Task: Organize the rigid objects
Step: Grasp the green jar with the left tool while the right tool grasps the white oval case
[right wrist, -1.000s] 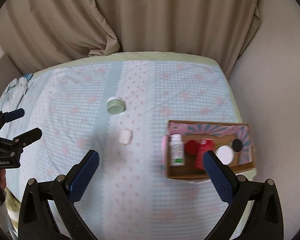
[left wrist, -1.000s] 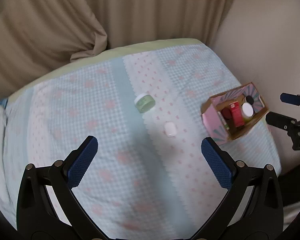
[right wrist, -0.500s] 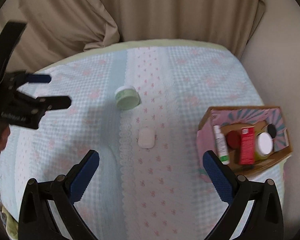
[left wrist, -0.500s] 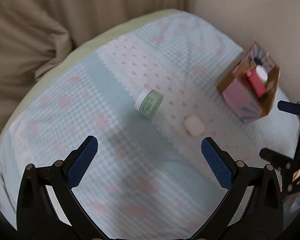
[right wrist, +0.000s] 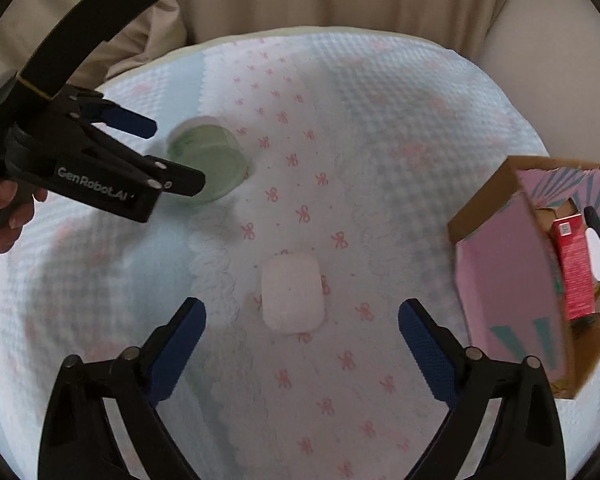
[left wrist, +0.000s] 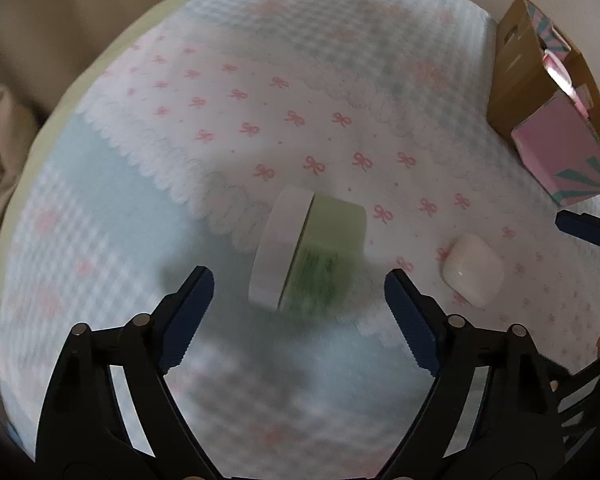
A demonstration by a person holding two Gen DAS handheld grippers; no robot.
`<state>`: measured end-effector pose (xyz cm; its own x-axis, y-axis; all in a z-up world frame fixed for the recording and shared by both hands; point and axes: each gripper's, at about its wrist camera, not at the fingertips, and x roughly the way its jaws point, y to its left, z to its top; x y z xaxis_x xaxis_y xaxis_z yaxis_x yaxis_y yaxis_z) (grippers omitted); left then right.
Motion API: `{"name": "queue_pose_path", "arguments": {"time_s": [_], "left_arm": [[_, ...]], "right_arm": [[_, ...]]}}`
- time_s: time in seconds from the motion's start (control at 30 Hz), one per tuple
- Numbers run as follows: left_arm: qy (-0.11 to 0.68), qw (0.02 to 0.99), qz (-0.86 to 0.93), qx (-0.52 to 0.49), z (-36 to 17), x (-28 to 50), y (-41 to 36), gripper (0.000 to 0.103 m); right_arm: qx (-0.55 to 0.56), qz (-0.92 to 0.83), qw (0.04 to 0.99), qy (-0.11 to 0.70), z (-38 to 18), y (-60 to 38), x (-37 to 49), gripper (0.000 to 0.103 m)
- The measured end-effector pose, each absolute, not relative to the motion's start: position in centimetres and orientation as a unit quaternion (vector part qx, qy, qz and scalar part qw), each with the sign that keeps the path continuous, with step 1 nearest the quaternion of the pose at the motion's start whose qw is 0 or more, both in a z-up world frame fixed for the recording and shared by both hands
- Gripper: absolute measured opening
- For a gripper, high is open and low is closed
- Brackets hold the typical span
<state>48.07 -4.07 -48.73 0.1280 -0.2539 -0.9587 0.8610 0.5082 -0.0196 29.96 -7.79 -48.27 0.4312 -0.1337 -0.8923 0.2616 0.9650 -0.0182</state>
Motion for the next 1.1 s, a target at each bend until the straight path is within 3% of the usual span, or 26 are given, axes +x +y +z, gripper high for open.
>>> {"name": "queue_pose_path", "arguments": {"time_s": [0.1, 0.17, 0.23, 0.33, 0.5, 0.8, 1.1], "left_arm": [[0.526, 0.685, -0.413, 0.29, -50.1, 48.5, -5.0, 0.074], [0.529, 0.68, -0.418, 0.288, -50.9, 48.8, -5.5, 0.071], [0.536, 0.674, -0.422, 0.283, -51.4, 48.9, -5.8, 0.057], [0.541, 0.674, -0.419, 0.278, -51.8, 49.0, -5.9, 0.048], [0.551, 0.679, -0.41, 0.26, -51.7, 49.6, -5.6, 0.042], [0.539, 0.702, -0.395, 0.245, -50.0, 48.1, -4.2, 0.04], [0.529, 0.731, -0.376, 0.21, -44.7, 45.4, -1.7, 0.039]], "right_arm": [[0.049, -0.125, 0.843, 0.521, -49.7, -7.4, 30.9, 0.094], [0.052, -0.125, 0.838, 0.529, -51.0, -7.4, 31.6, 0.082], [0.058, -0.129, 0.831, 0.538, -51.8, -7.5, 32.0, 0.075], [0.076, -0.13, 0.827, 0.541, -52.5, -7.9, 32.4, 0.067], [0.069, -0.125, 0.824, 0.548, -52.9, -7.6, 33.1, 0.044], [0.068, -0.116, 0.825, 0.548, -52.5, -7.9, 33.4, 0.043], [0.08, -0.107, 0.842, 0.523, -47.6, -8.3, 31.7, 0.04]]}}
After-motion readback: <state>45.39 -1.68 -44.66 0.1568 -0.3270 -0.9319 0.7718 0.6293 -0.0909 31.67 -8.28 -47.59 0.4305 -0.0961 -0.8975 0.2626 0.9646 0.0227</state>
